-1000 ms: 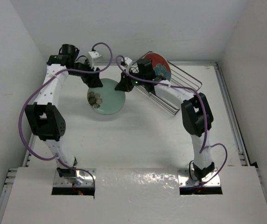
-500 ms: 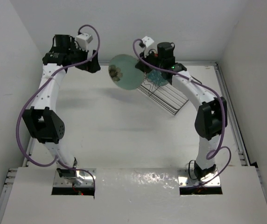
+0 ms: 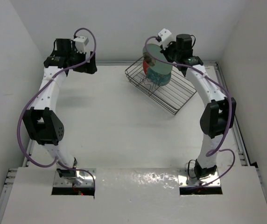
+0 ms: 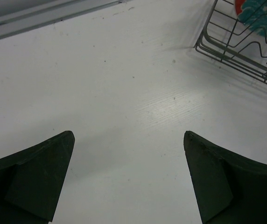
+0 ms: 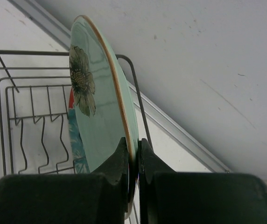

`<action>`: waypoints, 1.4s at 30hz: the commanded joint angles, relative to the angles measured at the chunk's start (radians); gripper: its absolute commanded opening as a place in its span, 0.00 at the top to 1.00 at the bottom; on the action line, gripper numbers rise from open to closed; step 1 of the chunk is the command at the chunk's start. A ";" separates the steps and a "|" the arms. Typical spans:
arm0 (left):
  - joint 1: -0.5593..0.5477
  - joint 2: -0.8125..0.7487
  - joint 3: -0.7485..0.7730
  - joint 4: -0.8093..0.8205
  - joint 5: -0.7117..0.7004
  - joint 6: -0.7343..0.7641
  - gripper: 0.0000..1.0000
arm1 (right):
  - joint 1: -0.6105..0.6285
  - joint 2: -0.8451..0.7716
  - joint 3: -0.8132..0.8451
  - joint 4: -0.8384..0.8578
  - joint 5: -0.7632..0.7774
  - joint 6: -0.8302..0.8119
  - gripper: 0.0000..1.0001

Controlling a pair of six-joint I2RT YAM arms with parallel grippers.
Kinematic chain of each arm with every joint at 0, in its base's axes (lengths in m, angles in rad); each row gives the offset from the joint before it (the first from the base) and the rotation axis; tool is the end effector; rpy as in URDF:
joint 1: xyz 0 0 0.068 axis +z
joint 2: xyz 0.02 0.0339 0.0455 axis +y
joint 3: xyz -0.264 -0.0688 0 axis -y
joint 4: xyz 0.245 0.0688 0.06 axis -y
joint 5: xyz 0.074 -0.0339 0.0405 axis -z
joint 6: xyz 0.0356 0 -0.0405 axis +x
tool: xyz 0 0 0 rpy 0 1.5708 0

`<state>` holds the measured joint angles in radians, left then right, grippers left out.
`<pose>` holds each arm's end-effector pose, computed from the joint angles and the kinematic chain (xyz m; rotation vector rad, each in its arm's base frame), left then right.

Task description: Load the plates into the dish rack

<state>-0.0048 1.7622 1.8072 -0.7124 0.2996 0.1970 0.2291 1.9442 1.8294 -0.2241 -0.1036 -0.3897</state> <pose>0.3971 -0.0124 0.3768 0.3831 2.1796 -0.2288 0.4566 0.1103 0.3545 -0.6472 1.7947 -0.0097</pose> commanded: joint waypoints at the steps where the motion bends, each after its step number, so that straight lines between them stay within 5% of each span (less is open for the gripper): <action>1: 0.005 -0.038 -0.003 0.037 -0.017 -0.013 0.00 | 0.006 -0.011 0.054 0.118 -0.015 -0.041 1.00; 37: 0.005 -0.033 -0.026 0.056 -0.017 0.010 0.00 | 0.013 0.113 -0.098 0.190 -0.130 0.075 1.00; 39: 0.005 -0.035 -0.026 0.057 -0.017 0.010 0.00 | 0.013 0.121 -0.091 0.180 -0.120 0.075 0.97; 42: 0.005 -0.033 -0.026 0.056 -0.017 0.010 0.00 | 0.013 0.113 -0.093 0.178 -0.119 0.080 0.77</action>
<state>-0.0048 1.7622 1.7851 -0.6975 0.2878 0.2047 0.2317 2.0785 1.7145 -0.1352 -0.1829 -0.3256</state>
